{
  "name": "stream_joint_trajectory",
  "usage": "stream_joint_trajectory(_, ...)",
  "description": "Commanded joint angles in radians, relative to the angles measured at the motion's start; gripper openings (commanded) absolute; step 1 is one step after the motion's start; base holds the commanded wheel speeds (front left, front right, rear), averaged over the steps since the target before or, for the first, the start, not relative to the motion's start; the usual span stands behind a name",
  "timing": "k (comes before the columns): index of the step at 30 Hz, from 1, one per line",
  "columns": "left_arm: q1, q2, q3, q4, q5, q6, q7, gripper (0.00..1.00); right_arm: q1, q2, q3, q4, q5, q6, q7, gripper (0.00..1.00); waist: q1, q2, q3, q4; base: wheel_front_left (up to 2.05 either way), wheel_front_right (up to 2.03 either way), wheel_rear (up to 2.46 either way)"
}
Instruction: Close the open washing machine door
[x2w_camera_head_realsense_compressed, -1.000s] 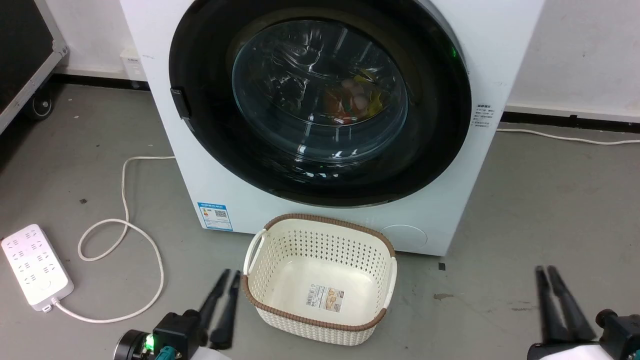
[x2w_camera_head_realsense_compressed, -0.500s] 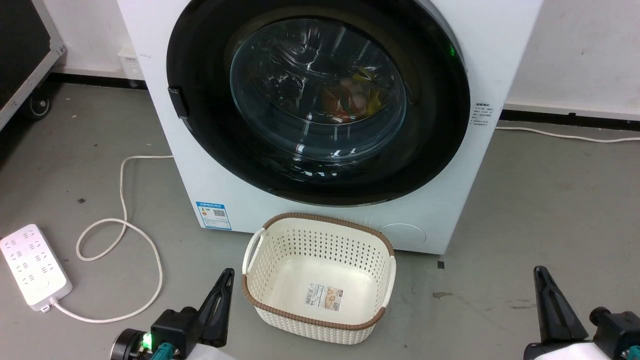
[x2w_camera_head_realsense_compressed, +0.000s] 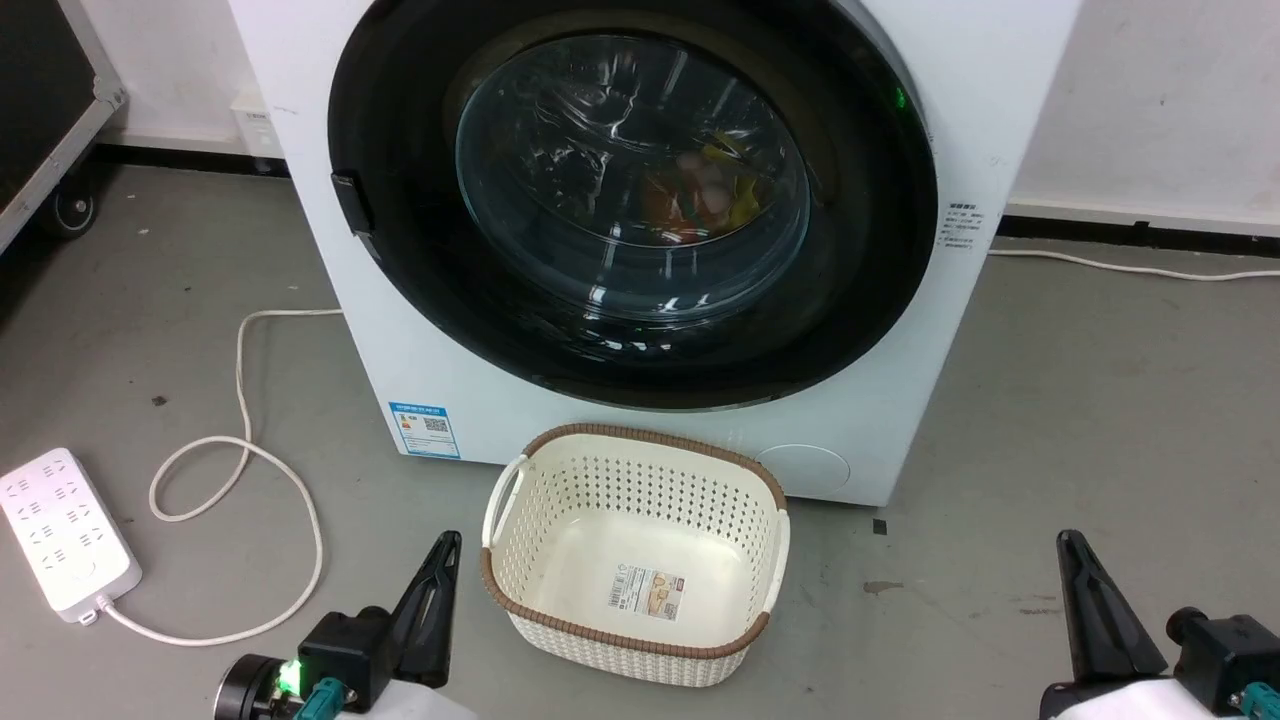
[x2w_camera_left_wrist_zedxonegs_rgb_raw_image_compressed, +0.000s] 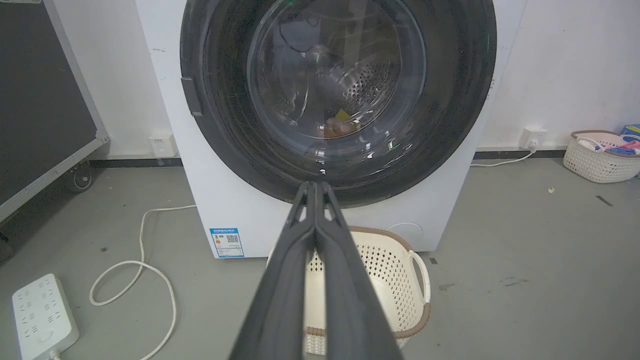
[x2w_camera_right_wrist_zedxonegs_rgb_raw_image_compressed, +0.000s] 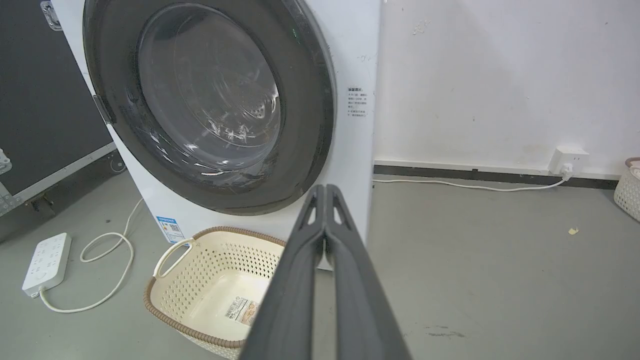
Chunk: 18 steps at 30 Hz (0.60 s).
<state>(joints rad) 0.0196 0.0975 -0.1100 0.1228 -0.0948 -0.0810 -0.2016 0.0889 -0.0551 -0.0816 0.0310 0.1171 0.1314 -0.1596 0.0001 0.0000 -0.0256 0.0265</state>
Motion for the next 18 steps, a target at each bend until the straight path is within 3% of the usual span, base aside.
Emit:
stream_joint_trajectory(1, -0.005, -0.005, 0.006, -0.007, 0.009, 0.006, 0.008, 0.00, -0.015, 0.001, 0.004, -0.005, -0.010, 0.000, 0.005, 0.00, -0.0001, 0.0000, 0.000, 0.000, 0.00, 0.00, 0.00)
stream_joint_trajectory(18, -0.007, -0.012, 0.025, -0.027, 0.025, 0.019, 0.043, 0.00, -0.028, 0.002, 0.018, -0.010, -0.029, 0.000, 0.033, 0.00, -0.0001, 0.0000, 0.005, -0.005, 0.00, 0.00, 0.00)
